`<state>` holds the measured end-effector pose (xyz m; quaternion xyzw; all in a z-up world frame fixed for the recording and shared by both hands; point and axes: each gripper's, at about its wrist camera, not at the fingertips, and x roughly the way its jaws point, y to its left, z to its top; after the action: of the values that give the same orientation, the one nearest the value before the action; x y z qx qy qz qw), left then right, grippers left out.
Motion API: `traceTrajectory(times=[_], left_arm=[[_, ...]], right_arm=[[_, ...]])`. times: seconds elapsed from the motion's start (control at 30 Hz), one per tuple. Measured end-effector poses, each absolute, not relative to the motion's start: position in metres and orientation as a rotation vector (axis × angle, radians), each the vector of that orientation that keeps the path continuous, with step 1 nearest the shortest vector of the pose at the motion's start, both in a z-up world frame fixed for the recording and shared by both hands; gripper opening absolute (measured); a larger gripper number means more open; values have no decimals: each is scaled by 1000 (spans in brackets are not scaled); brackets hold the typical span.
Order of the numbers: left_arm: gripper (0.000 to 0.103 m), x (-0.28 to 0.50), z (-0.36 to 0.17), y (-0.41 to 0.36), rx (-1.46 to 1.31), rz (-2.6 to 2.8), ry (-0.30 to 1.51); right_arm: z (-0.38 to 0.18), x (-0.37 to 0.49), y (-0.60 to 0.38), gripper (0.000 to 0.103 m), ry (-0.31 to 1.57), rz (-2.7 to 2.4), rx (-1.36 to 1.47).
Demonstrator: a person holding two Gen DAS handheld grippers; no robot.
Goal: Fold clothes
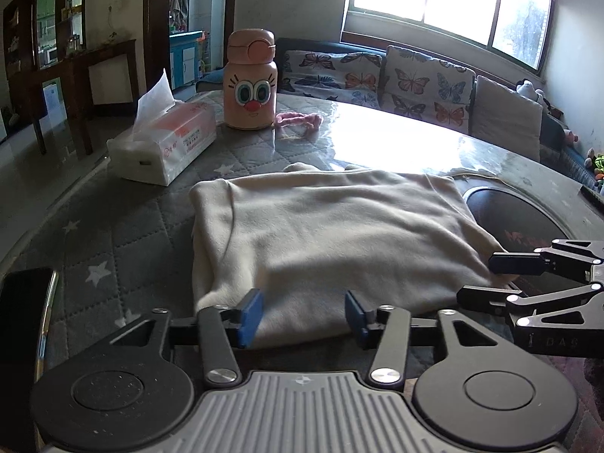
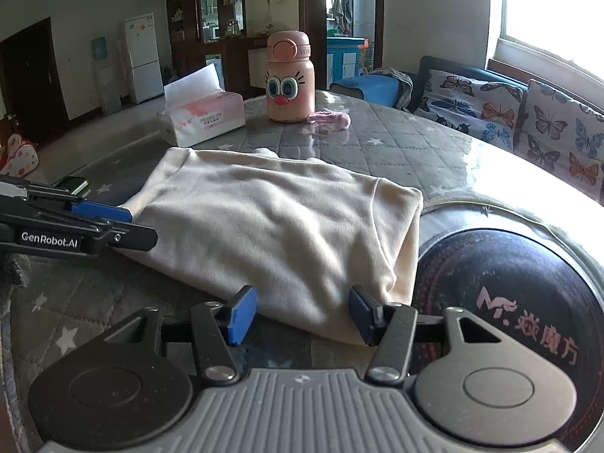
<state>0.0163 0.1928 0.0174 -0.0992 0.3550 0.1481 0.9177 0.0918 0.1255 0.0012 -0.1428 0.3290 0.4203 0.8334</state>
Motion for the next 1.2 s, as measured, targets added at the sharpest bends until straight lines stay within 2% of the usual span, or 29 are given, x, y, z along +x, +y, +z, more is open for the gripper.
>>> traceTrajectory(times=[0.07,0.2,0.37,0.87,1.2], left_arm=[[61,14,17,188,-196,308,734],[72,10,17,181,-190,313,735],[80,4,17,175,-179,323,736],[101,-12,17,160,-151,334,730],[103,-15,13,153,-145,345,748]], right_arm=[[1,89,123,71,698,893,-295],[2,84,119,79,699,899,-281],[2,77,113,88,701,905,-262],[-1,61,102,101,705,885,-256],[-5,57,99,103,712,858,-259]])
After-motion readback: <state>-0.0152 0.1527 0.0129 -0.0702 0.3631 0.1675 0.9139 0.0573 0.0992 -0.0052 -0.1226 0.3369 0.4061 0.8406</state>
